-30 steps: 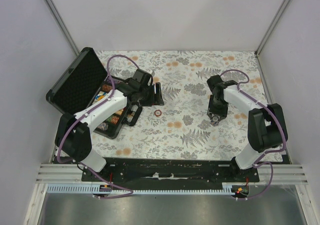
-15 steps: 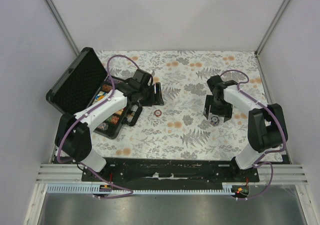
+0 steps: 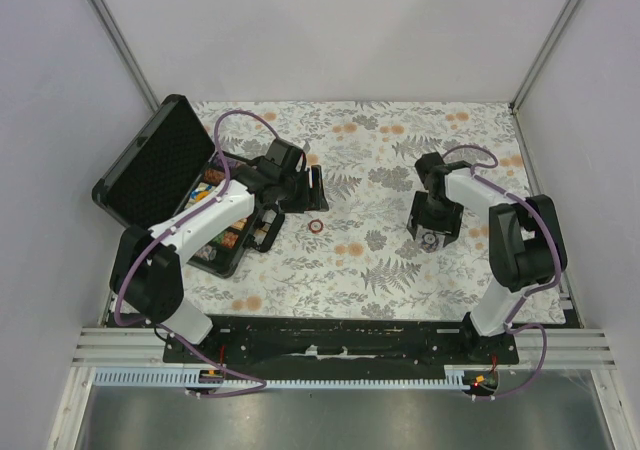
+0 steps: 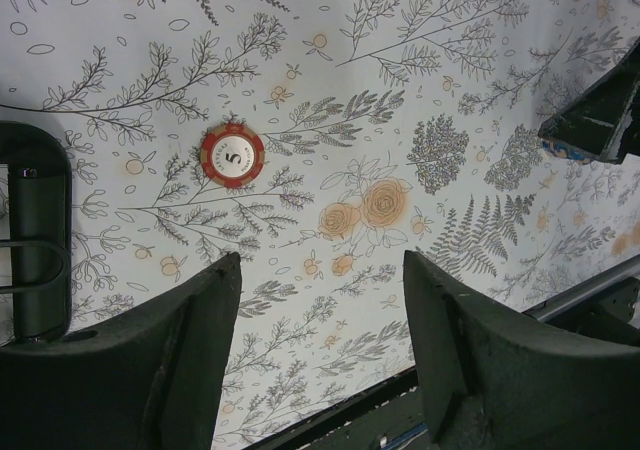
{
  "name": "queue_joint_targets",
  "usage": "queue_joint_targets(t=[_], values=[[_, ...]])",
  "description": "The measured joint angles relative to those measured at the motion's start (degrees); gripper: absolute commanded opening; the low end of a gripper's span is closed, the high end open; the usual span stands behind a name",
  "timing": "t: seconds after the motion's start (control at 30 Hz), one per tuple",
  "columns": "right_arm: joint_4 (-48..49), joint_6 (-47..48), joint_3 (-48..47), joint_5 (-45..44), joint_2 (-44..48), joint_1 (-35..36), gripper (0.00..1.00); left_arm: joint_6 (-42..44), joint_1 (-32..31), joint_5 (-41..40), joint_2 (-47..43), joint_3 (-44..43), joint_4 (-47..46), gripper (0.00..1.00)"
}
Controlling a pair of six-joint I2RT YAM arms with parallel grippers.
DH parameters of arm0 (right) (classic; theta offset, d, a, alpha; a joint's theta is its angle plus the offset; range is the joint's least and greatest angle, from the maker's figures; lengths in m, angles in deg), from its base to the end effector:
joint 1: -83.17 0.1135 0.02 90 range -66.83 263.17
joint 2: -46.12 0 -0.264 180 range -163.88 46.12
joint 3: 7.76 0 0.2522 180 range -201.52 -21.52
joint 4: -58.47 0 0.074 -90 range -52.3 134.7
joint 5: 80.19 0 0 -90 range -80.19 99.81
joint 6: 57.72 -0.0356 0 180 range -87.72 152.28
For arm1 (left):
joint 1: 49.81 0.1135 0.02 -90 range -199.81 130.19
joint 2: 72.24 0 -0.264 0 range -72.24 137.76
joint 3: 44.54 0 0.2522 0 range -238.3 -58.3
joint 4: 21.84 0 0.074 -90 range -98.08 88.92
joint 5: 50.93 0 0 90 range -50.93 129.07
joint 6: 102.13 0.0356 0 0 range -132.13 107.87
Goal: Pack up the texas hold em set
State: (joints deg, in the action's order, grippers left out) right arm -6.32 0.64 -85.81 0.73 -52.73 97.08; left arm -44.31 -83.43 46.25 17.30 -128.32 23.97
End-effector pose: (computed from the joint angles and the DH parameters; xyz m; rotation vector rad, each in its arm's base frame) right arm 0.2972 0.0678 0.1760 0.4721 2.9671 -0.1752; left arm 0.2780 -0.1902 0.2665 0.0886 2.5735 -0.6230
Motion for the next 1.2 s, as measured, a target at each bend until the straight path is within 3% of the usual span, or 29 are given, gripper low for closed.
queue_joint_targets(t=[0.73,1.2], values=[[4.68,-2.86,3.87,5.73,-1.31,-1.77,0.59,-0.42,0.0,-0.15,-0.79,1.09,-0.79,0.72],[7.23,-3.54,6.32,6.08,0.9,-1.79,0.17,-0.46,0.0,-0.22,-2.08,1.53,-0.85,0.71]])
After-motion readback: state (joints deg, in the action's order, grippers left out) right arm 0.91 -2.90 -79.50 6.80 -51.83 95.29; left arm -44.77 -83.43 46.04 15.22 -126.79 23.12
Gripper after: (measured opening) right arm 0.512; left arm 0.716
